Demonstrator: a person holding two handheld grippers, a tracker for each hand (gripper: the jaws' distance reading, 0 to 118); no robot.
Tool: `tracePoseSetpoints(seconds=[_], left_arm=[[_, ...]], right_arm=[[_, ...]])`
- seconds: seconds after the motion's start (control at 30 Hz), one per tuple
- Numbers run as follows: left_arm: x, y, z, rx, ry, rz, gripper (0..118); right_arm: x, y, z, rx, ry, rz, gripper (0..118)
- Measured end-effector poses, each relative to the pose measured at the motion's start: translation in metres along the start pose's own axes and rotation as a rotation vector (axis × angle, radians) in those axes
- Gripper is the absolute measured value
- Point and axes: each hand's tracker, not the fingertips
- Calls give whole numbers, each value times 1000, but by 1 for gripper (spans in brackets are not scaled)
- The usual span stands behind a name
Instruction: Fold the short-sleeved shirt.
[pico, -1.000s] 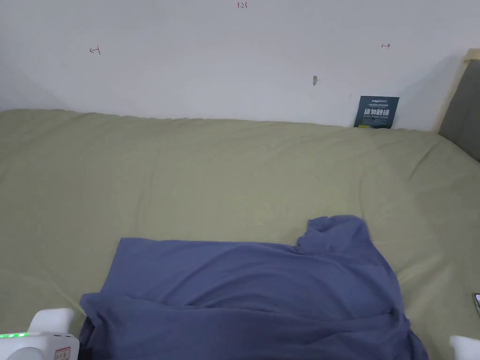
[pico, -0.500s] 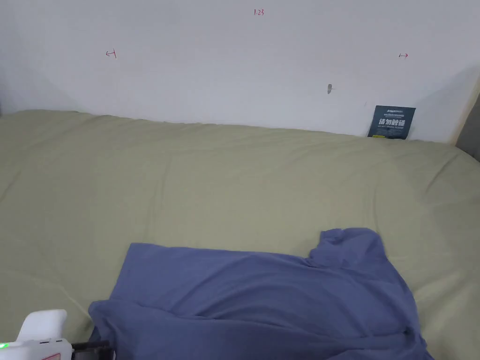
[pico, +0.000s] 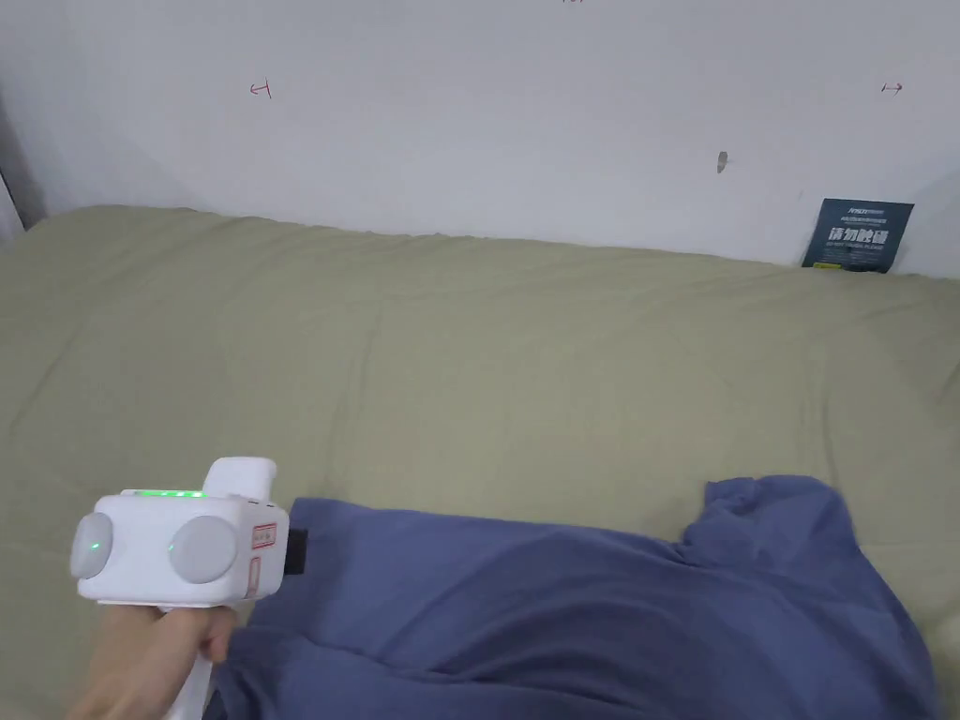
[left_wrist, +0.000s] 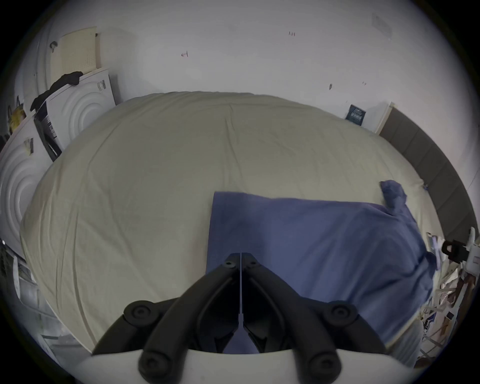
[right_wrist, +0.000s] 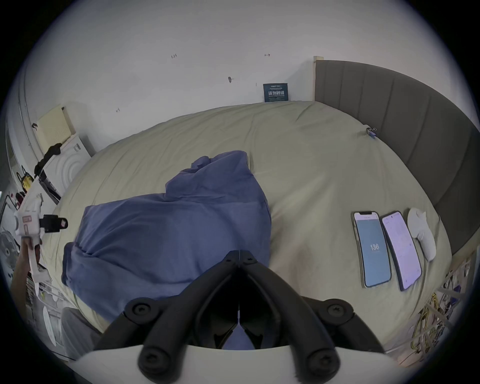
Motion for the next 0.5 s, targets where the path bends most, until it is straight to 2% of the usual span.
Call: tracePoseSetpoints(seconds=[0.03, 0.07, 0.1, 0.17, 0.2, 0.37, 0.4, 0.47, 0.5], left_arm=[[-1, 7, -11, -4, 7, 4, 0], [-2, 14, -21, -17, 15, 7, 0], [-3, 21, -30, -36, 30, 10, 19], [-1, 30, -42, -69, 18, -25, 111], [-2, 34, -51, -123, 4, -11, 116], [-1, 72, -66, -134, 27, 2, 115], [14, 40, -62, -149, 31, -4, 115], [21, 36, -63, -157, 23, -14, 113], [23, 35, -61, -156, 19, -11, 107]], right_arm=[[-3, 2, -5, -6, -1, -1, 0], [17, -1, -11, -12, -4, -61, 0], [19, -1, -15, -24, 0, -62, 0], [20, -2, -24, -48, 6, -43, 0], [18, 6, -34, -65, 16, -12, 0], [24, 9, -54, -101, 26, 12, 0], [24, 10, -58, -104, 21, 12, 0], [27, 13, -65, -114, 25, 26, 0], [27, 15, -69, -121, 24, 28, 0]])
